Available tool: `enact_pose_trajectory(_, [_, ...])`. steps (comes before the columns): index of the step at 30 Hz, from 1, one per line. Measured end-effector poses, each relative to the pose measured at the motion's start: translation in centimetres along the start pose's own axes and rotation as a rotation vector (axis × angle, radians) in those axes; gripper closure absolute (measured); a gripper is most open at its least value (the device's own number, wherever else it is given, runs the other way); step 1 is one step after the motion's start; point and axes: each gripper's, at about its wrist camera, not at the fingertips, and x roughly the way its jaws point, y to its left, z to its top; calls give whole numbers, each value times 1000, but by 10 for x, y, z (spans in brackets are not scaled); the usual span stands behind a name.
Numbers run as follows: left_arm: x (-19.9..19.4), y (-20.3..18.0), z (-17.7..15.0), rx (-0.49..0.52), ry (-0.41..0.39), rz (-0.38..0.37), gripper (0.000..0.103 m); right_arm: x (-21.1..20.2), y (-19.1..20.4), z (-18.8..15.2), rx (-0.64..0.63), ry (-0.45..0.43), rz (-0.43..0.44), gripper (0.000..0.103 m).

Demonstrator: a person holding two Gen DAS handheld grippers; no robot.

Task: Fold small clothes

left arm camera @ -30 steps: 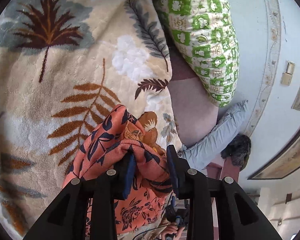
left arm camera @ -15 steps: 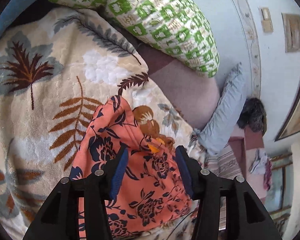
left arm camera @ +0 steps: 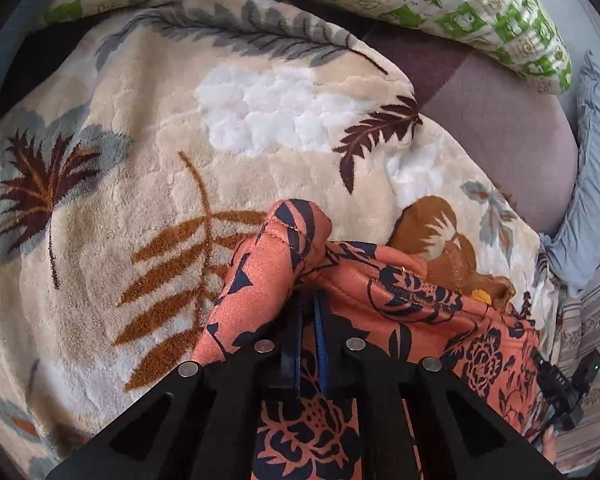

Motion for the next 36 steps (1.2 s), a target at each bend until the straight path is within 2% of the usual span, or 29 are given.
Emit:
enact_pose_trajectory(2, [-15, 12, -3, -57, 10, -71, 95, -17, 0, -4, 19, -28, 27, 84])
enact_pose_trajectory(5, [-44, 33, -20, -54, 8, -135, 90, -50, -3, -20, 20, -43, 96, 72])
enact_pose_trajectory(7, [-67, 49, -44, -58, 11, -183, 76, -70, -7, -41, 26, -43, 129, 66])
enact_pose_trajectory(10, [-102, 76, -87, -84, -4, -267, 64, -92, -25, -80, 72, -35, 163, 62])
enact_pose_trajectory(13, [-125, 99, -129, -119, -1, -358, 59, -106, -42, -116, 142, -33, 203, 60])
enact_pose_trajectory(15, [-129, 109, -152, -140, 6, -378, 59, -110, -50, -135, 181, -23, 218, 55])
enact_pose_trajectory(19, [-126, 122, -180, -176, 17, -368, 59, -100, -57, -153, 242, 8, 197, 52])
enact_pose_trajectory(23, [-104, 141, -193, -314, 45, -397, 59, -79, -55, -162, 298, 36, 227, 50])
enact_pose_trajectory(25, [-89, 146, -192, -401, 68, -426, 60, -73, -52, -163, 337, 16, 288, 51])
enact_pose_trajectory(26, [-84, 147, -190, -432, 72, -432, 61, -70, -50, -161, 349, 21, 334, 70])
enact_pose_trajectory(27, [-81, 146, -187, -444, 69, -433, 65, -72, -46, -157, 353, 19, 376, 96])
enact_pose_trajectory(28, [-83, 144, -185, -438, 52, -425, 77, -81, -42, -152, 345, -15, 413, 96])
enact_pose_trajectory(29, [-85, 142, -182, -420, 35, -411, 83, -95, -37, -146, 307, -63, 434, 97])
enact_pose_trajectory(32, [-88, 142, -183, -381, 12, -377, 89, -118, -34, -135, 213, -114, 390, 97])
enact_pose_trajectory(33, [-86, 144, -186, -378, 13, -369, 89, -113, -39, -136, 216, -91, 378, 97])
enact_pose_trajectory(36, [-72, 146, -197, -395, 38, -360, 90, -77, -57, -151, 246, 16, 268, 97])
